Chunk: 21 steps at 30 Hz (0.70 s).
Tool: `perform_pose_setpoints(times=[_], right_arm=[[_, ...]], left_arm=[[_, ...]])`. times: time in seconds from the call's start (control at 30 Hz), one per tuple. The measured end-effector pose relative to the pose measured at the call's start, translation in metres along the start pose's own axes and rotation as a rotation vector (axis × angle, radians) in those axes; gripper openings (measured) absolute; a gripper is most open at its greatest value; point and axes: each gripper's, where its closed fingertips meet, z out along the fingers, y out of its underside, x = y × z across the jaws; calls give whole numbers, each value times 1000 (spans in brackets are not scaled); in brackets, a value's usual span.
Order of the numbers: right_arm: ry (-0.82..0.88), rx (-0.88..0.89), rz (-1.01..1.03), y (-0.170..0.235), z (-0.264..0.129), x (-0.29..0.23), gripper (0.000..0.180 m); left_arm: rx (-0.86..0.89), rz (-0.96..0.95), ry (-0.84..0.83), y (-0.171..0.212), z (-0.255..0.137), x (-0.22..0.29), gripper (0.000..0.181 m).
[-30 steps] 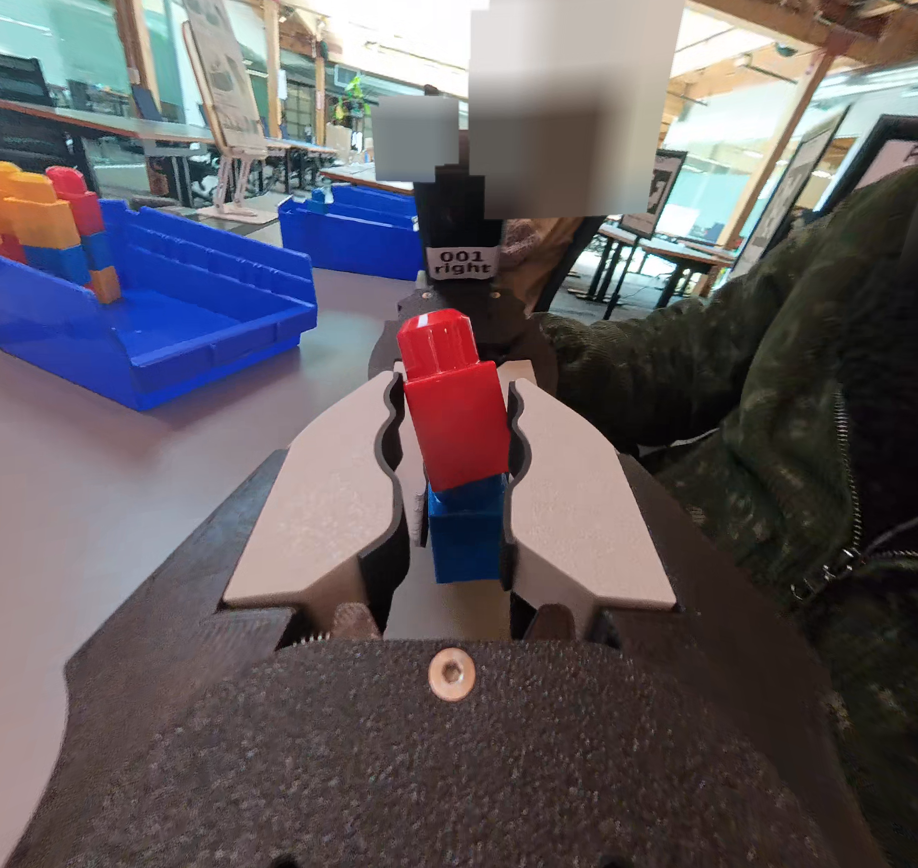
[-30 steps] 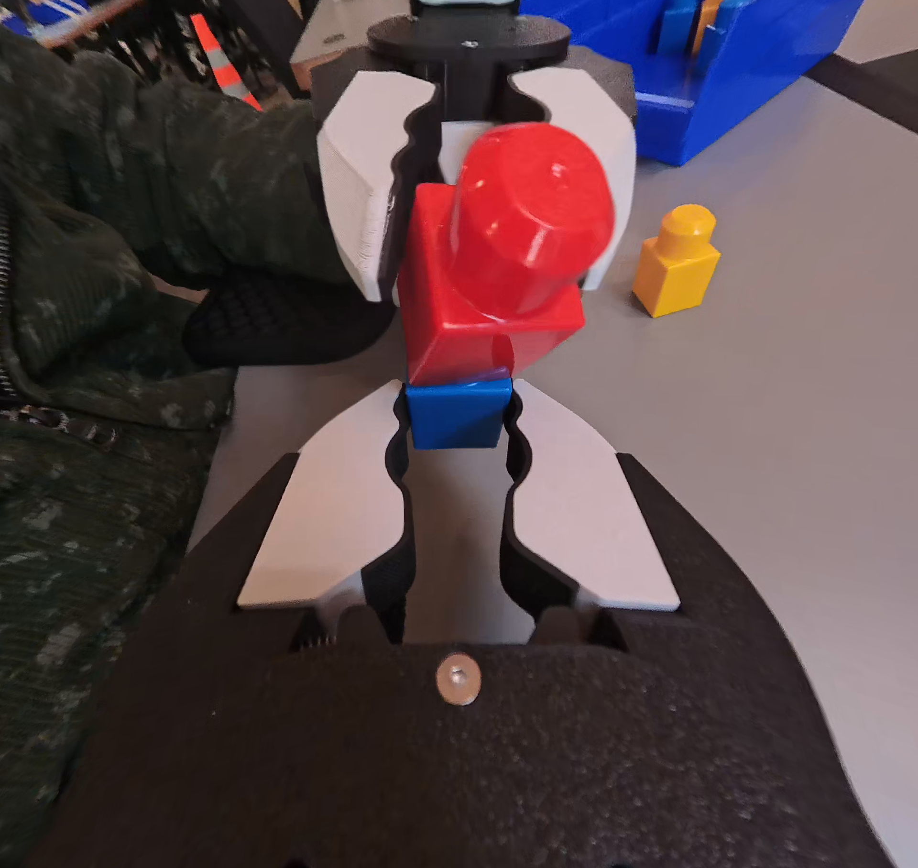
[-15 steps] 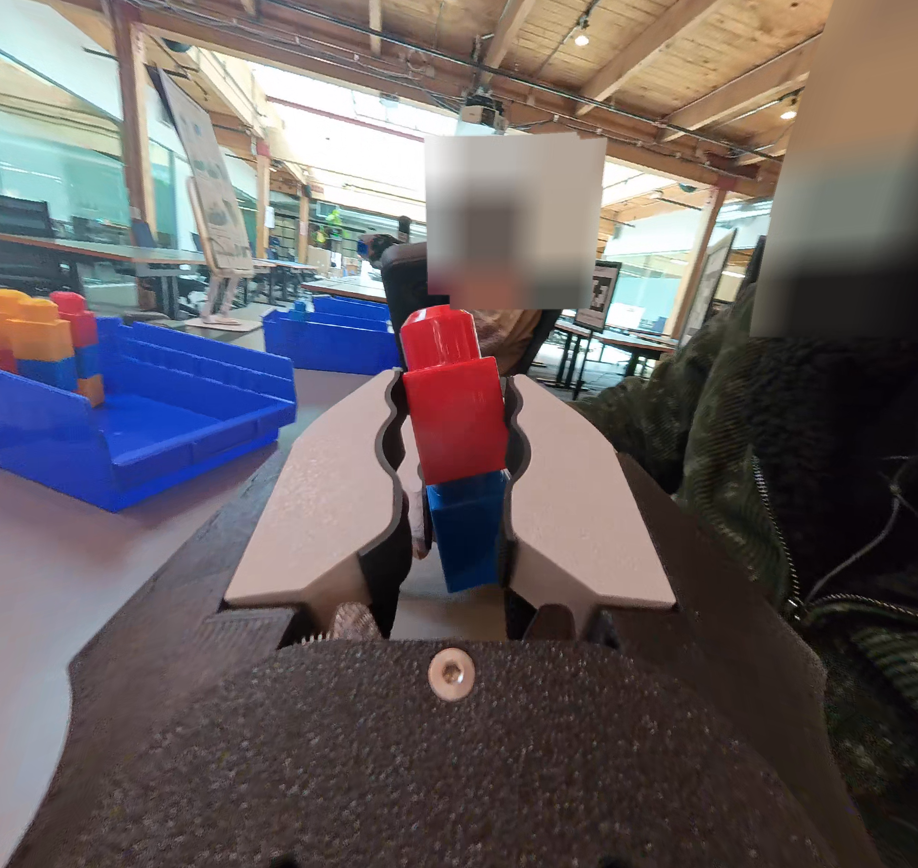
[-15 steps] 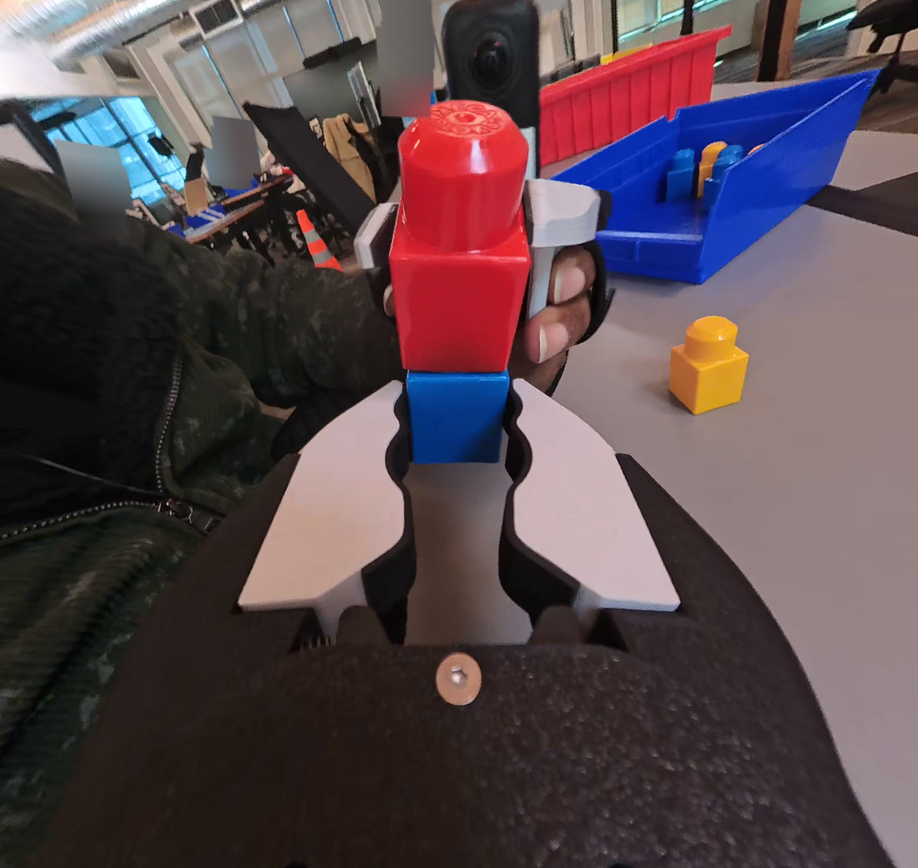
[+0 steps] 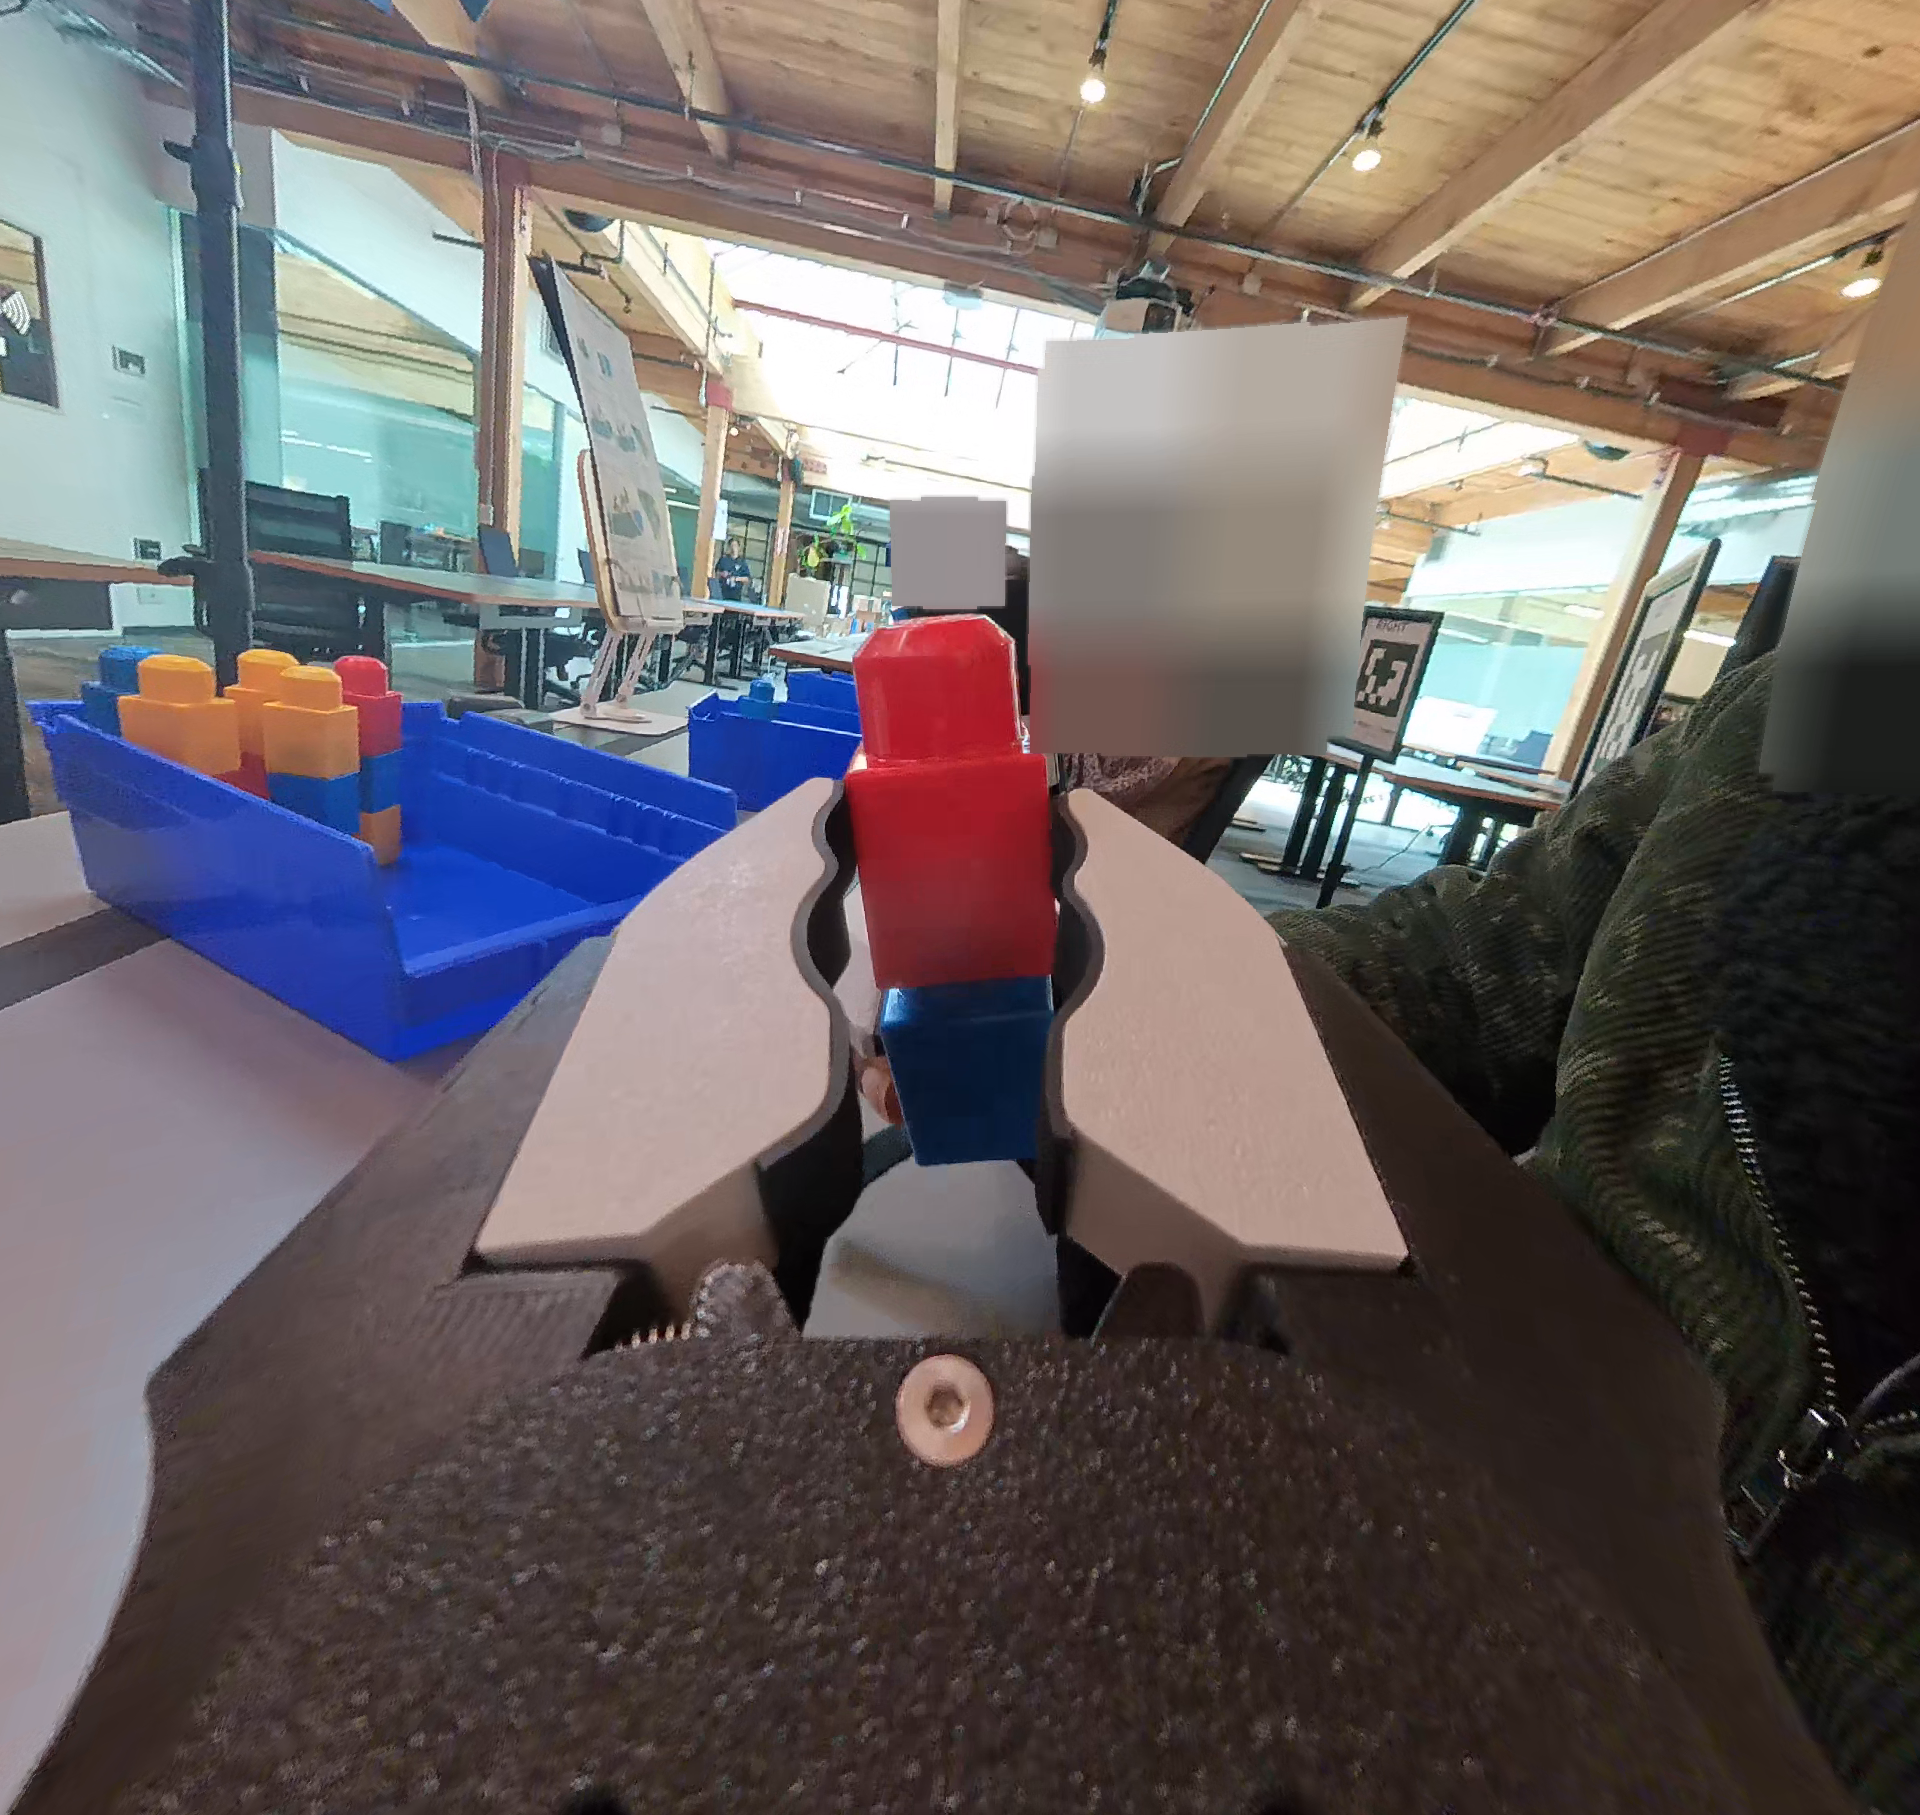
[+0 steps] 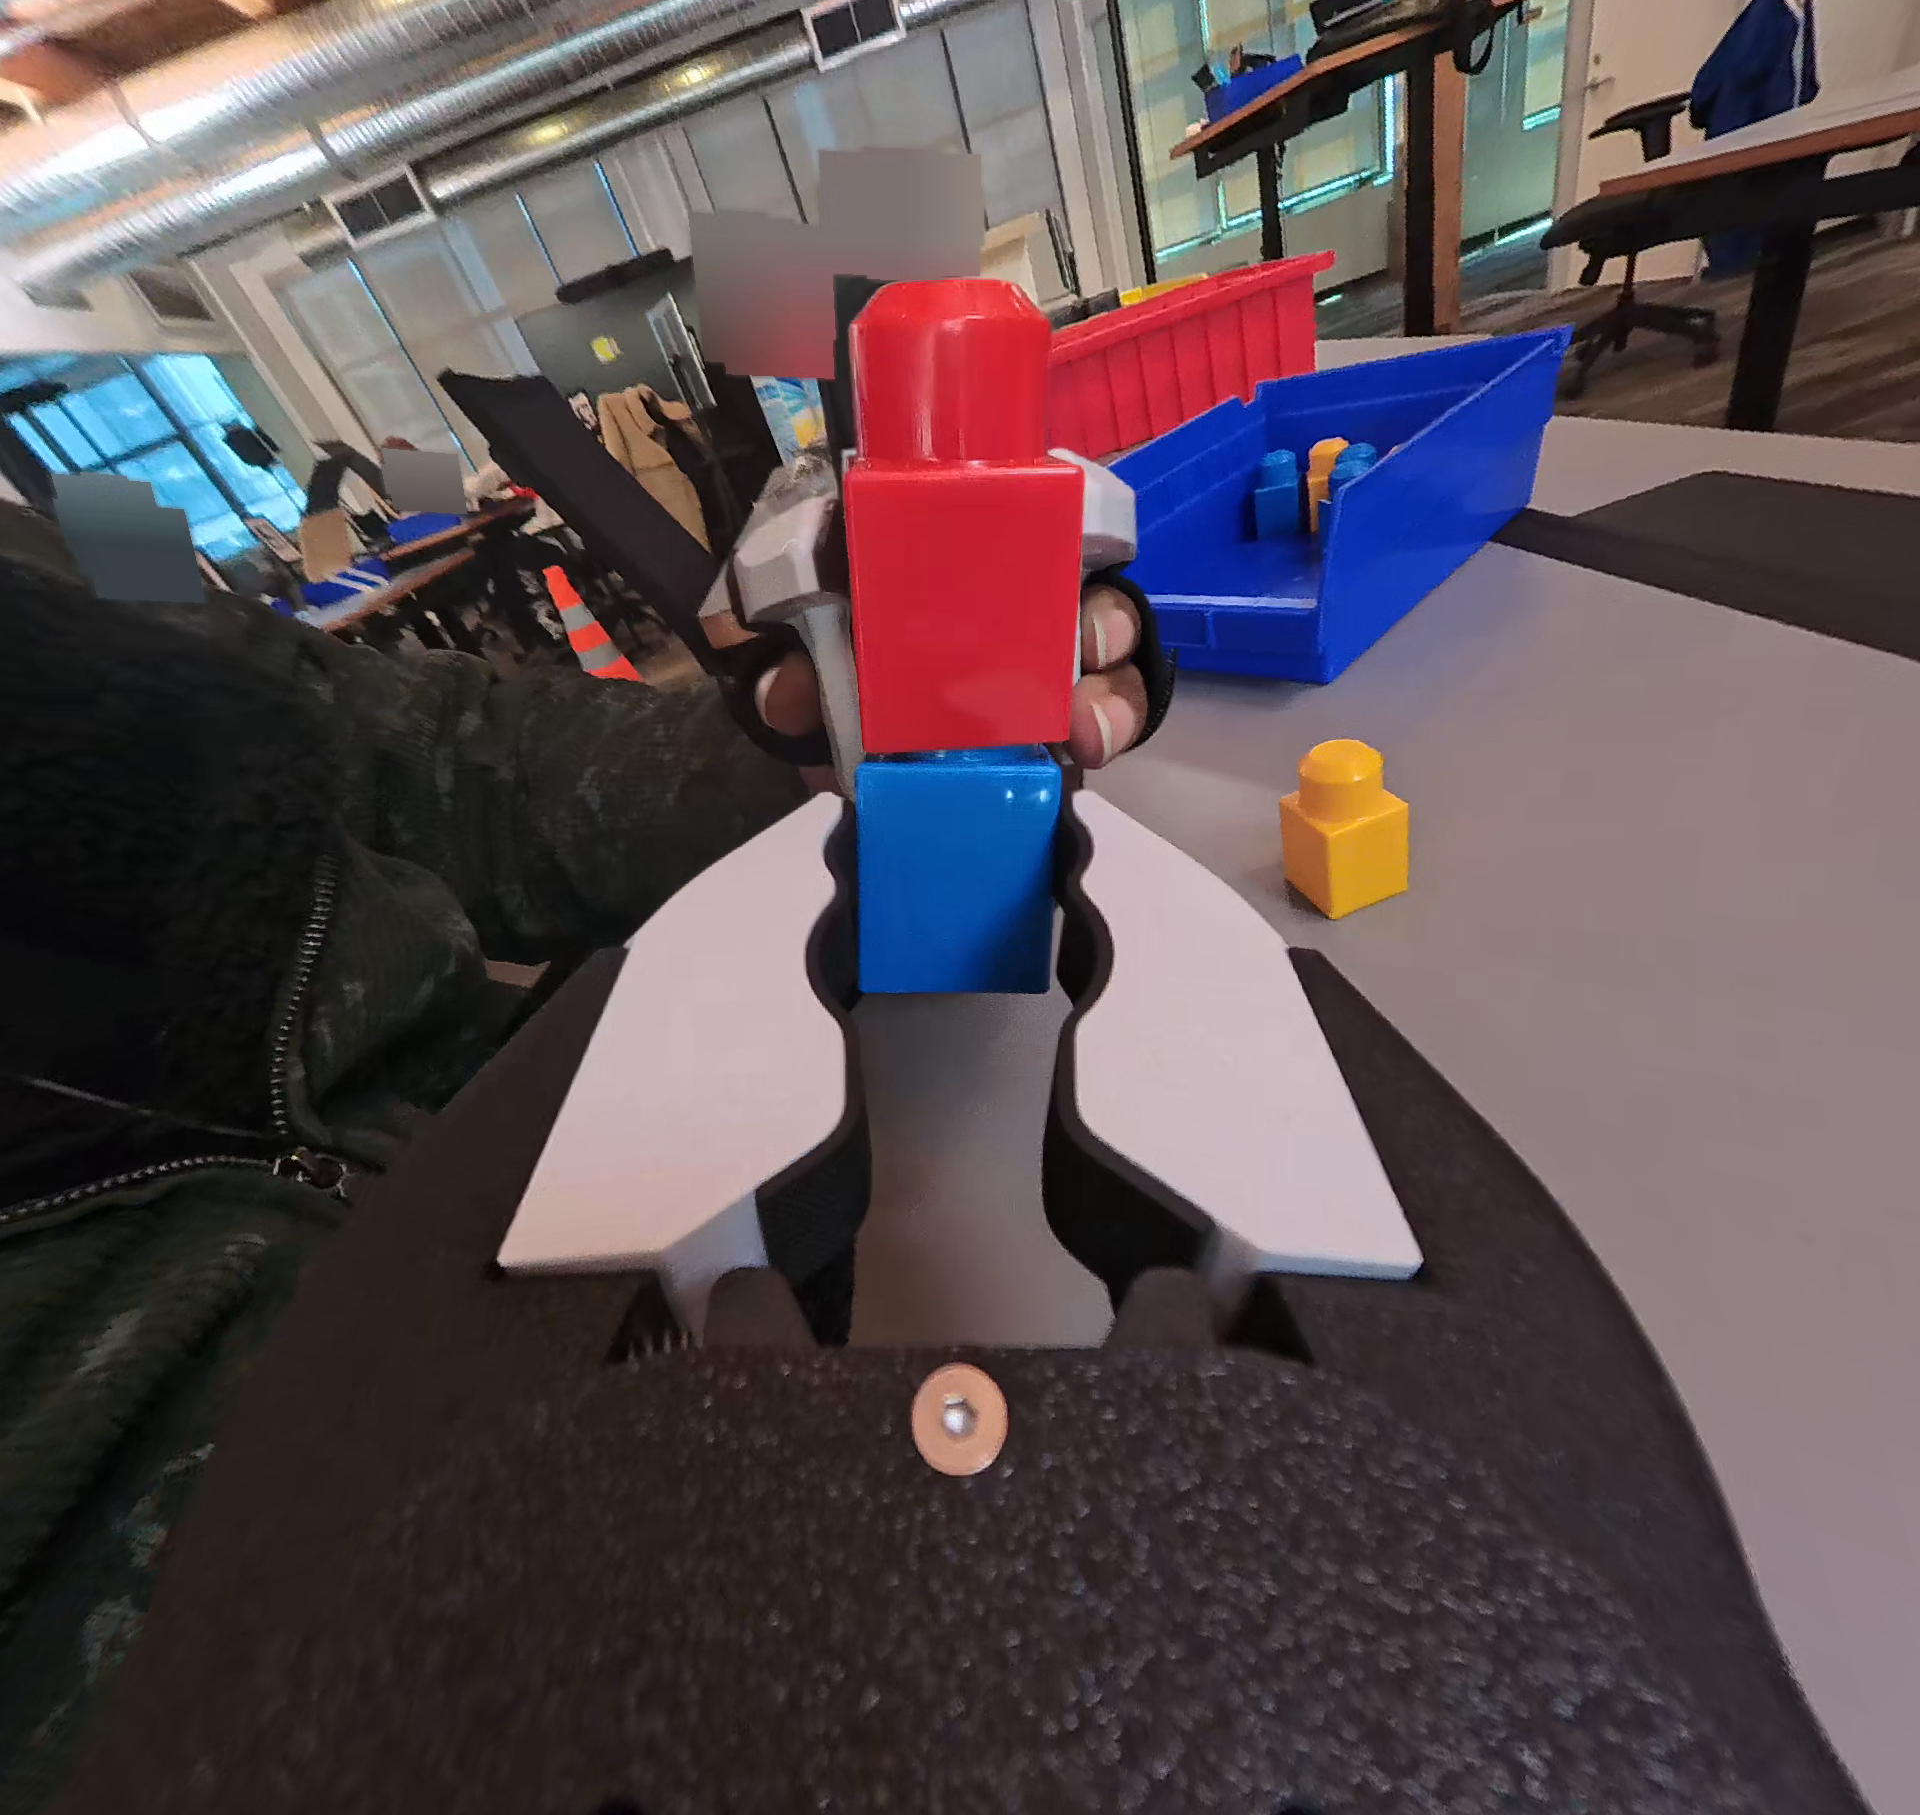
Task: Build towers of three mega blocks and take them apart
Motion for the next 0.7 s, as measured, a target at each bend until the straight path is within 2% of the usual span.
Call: perform_pose_setpoints(times=[0.1, 0.17, 0.33, 0.37, 0.4, 0.5, 0.7], right_arm=[[7, -3, -21, -2, -2, 0, 36], [22, -15, -41, -1, -4, 2, 36], [93, -150, -161, 18, -1, 8, 36], [98, -179, -183, 22, 1, 7, 36], [105, -207, -208, 26, 3, 7, 36], [103, -213, -252, 28, 5, 2, 36], [99, -150, -283, 20, 9, -9, 36]], left_arm=[[-64, 28, -14, 1, 0, 0, 36], [-101, 49, -28, 1, -2, -1, 44], [-230, 112, -44, 9, -6, 0, 51], [-262, 126, -39, 14, -6, 0, 50], [-287, 140, -11, 19, -6, 4, 37], [-265, 126, 42, 20, -8, 12, 37], [-111, 84, 108, 8, -8, 22, 38]])
